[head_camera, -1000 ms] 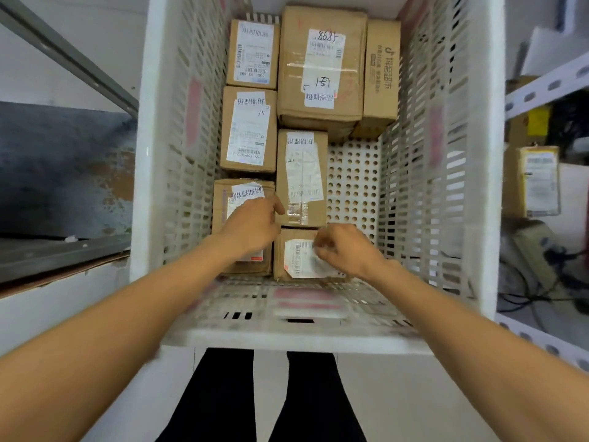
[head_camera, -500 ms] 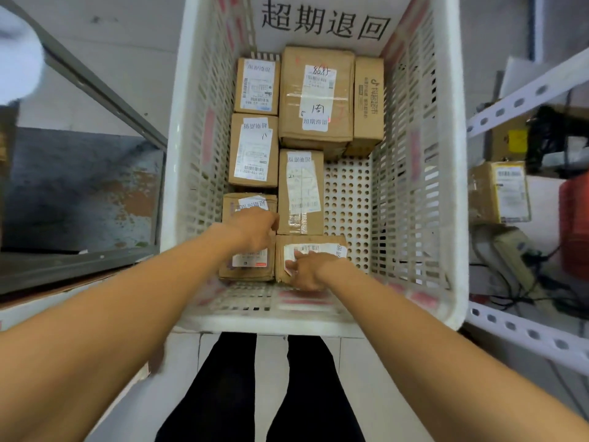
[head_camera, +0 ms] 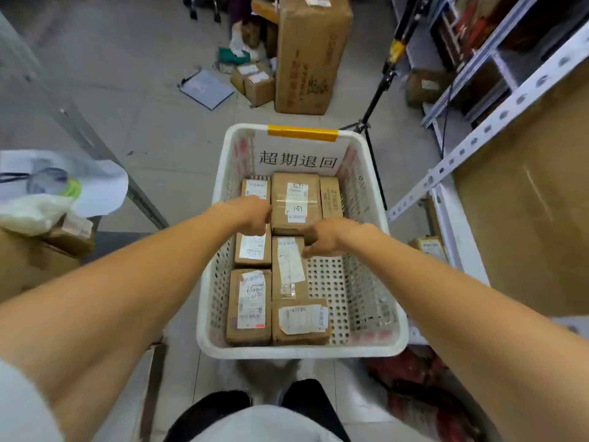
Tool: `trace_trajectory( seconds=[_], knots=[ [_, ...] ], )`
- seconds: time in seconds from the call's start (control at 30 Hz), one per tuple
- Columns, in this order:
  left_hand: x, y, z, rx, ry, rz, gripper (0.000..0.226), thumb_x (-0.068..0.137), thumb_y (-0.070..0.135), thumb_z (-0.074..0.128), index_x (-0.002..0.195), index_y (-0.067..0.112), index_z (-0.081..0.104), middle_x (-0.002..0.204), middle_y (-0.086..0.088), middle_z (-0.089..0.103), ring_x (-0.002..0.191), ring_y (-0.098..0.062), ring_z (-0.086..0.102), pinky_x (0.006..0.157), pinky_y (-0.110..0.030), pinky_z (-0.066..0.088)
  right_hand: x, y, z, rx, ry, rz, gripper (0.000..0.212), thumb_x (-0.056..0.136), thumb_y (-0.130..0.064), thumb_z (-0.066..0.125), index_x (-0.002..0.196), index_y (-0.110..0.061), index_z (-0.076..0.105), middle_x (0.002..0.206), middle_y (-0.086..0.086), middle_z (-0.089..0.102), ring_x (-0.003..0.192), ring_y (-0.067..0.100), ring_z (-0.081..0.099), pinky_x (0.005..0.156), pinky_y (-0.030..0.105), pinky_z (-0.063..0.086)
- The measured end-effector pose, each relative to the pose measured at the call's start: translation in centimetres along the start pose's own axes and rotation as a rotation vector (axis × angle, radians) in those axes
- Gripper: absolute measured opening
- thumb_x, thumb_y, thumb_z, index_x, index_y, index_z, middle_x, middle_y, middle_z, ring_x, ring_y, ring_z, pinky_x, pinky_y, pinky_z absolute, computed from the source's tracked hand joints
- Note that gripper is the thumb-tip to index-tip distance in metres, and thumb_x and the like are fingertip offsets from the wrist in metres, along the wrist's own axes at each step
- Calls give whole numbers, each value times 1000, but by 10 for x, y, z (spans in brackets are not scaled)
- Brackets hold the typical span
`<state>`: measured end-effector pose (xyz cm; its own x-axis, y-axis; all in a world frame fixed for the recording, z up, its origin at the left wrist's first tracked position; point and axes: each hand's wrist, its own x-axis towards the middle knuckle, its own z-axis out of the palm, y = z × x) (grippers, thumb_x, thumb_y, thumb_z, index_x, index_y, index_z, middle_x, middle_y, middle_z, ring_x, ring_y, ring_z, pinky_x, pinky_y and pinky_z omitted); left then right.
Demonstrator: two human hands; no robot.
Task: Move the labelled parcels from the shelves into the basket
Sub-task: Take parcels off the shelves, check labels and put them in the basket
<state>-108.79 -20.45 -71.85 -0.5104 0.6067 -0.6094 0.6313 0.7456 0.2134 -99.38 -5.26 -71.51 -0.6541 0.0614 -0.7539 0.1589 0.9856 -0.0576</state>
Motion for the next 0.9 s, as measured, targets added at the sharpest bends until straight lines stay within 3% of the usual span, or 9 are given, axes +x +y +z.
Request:
trace_trajectory(
  seconds=[0.2, 0.3, 0.43, 0.57, 0.67, 0.8, 0.9],
  knots=[
    [-44, 9, -76, 52, 84, -1, 30, 88, 14, 57, 118, 11, 61, 119, -8, 61, 104, -25, 58, 82, -32, 48, -62, -16, -78, -16, 171, -6, 75, 89, -51, 59, 151, -20, 31, 152, 6, 38, 137, 27, 38, 112, 41, 34],
    [-70, 14, -114, 61, 144, -31, 28, 86, 16, 62, 114, 14, 62, 114, -5, 61, 97, -22, 56, 80, -31, 47, -90, -22, -117, -82, 272, -28, 69, 85, -53, 62, 142, -17, 46, 139, 7, 53, 123, 28, 51, 103, 41, 44],
    [-108, 19, -155, 46, 237, -72, 28, 83, 18, 65, 111, 14, 67, 109, -4, 65, 96, -22, 58, 83, -36, 51, -126, -33, -162, -118, 382, -111, 66, 86, -51, 63, 138, -13, 49, 127, 10, 59, 110, 29, 56, 95, 41, 49],
    [-160, 23, -171, -35, 293, -165, 27, 82, 15, 67, 109, 13, 69, 104, -4, 67, 87, -19, 61, 75, -32, 50, -164, -49, -191, -194, 461, -223, 51, 82, -51, 64, 118, -14, 61, 110, 7, 62, 96, 27, 58, 88, 42, 52],
    [-202, 20, -168, -73, 344, -275, 26, 81, 17, 67, 107, 13, 68, 103, -6, 69, 89, -20, 65, 79, -34, 54, -189, -63, -198, -223, 511, -312, 44, 80, -52, 65, 104, -14, 61, 106, 9, 63, 91, 27, 60, 84, 46, 54],
    [-266, 20, -152, -164, 452, -413, 26, 81, 17, 68, 106, 14, 68, 101, -6, 70, 89, -20, 65, 84, -34, 54, -219, -93, -192, -287, 528, -452, 62, 80, -51, 68, 130, -16, 55, 124, 9, 60, 107, 27, 58, 93, 41, 50],
    [-321, 23, -123, -190, 485, -527, 22, 81, 19, 70, 102, 15, 69, 100, -2, 69, 89, -19, 65, 82, -33, 54, -245, -126, -177, -327, 545, -597, 64, 83, -47, 68, 137, -17, 51, 129, 9, 58, 111, 28, 57, 95, 37, 48]
  ],
)
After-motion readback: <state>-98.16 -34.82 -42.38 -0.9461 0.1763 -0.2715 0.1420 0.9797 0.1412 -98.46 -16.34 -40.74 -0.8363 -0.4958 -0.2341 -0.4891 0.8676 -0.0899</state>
